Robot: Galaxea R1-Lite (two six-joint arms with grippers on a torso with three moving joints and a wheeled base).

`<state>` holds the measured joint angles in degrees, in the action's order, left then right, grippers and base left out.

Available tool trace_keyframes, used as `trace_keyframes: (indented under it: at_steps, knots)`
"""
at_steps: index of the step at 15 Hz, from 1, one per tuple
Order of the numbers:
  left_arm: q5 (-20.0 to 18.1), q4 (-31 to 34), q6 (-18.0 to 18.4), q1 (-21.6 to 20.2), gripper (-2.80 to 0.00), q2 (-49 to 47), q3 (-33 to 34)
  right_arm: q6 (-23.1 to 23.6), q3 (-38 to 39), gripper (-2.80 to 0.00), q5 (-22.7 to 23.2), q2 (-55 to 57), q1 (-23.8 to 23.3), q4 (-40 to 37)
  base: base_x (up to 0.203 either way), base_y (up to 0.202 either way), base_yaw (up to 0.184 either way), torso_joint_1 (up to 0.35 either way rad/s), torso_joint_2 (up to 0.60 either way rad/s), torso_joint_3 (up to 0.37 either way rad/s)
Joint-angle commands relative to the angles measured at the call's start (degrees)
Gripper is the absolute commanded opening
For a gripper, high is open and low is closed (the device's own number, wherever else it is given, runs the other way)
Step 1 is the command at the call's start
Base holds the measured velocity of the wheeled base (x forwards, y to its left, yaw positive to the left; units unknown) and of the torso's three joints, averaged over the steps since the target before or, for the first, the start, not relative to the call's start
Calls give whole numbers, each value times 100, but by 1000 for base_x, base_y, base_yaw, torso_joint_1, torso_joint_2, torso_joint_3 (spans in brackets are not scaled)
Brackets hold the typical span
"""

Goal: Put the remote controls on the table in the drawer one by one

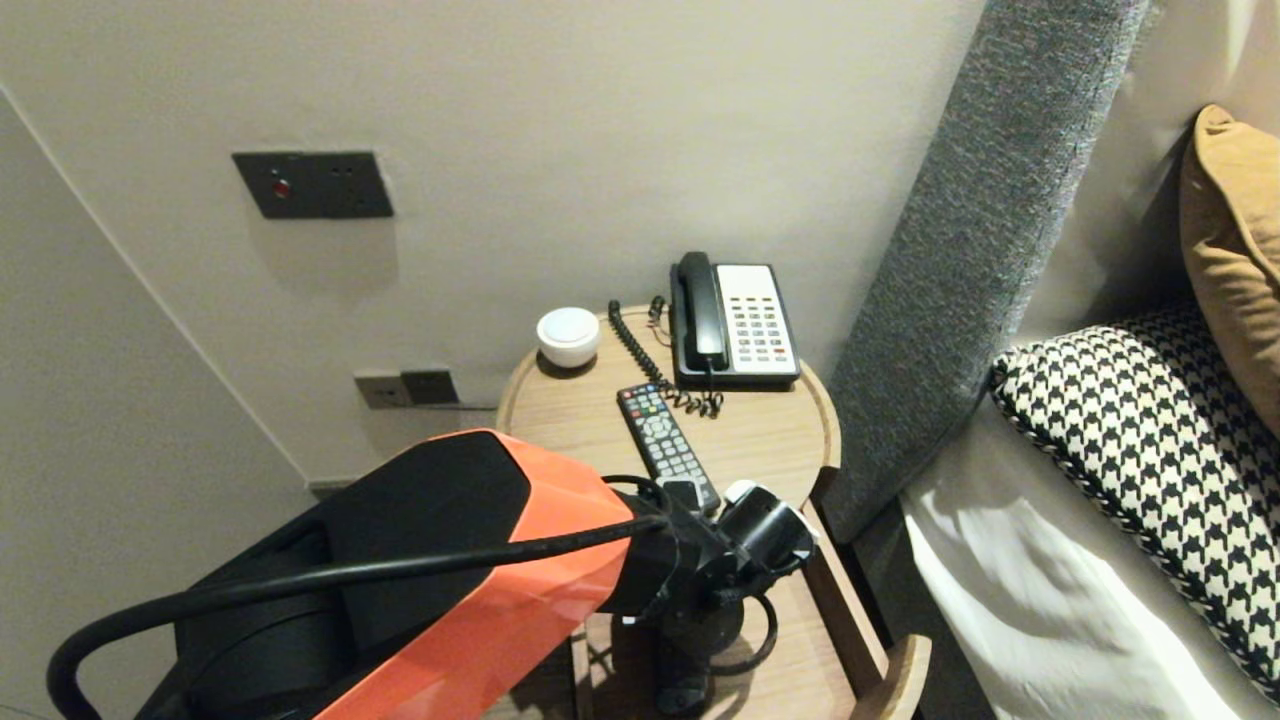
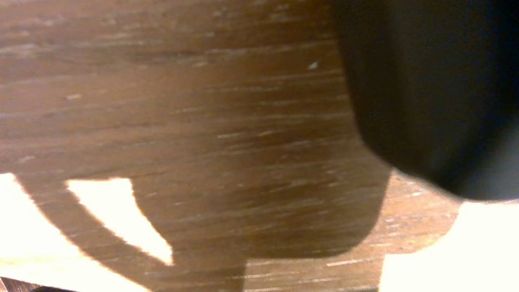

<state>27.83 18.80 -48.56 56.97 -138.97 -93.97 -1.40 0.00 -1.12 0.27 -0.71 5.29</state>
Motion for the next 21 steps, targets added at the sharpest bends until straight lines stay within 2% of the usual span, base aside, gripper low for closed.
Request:
trace_keyframes:
  at_steps: [1,3,4,5,12,20,21]
  knots:
    - [21,19,-31,3,-280,42,11,0,229,-280,-2,0,0,7,0,0,0,0,0,0]
    - [29,19,-31,-1,-280,55,19,0,229,-280,-2,0,0,7,0,0,0,0,0,0]
    - [65,19,-31,2,-196,54,28,0,229,-280,-2,0,0,7,0,0,0,0,0,0]
    - [91,10,-40,16,0,28,20,0,229,-280,-2,0,0,7,0,0,0,0,0,0]
    - [91,-52,-5,86,0,370,231,0,229,-280,-2,0,0,7,0,0,0,0,0,0]
    - [-177,-52,278,300,0,1728,1967,0,229,-280,-2,0,0,7,0,0,0,0,0,0]
    - [-181,-52,288,336,-280,1808,2035,0,229,-280,-2,0,0,11,0,0,0,0,0,0]
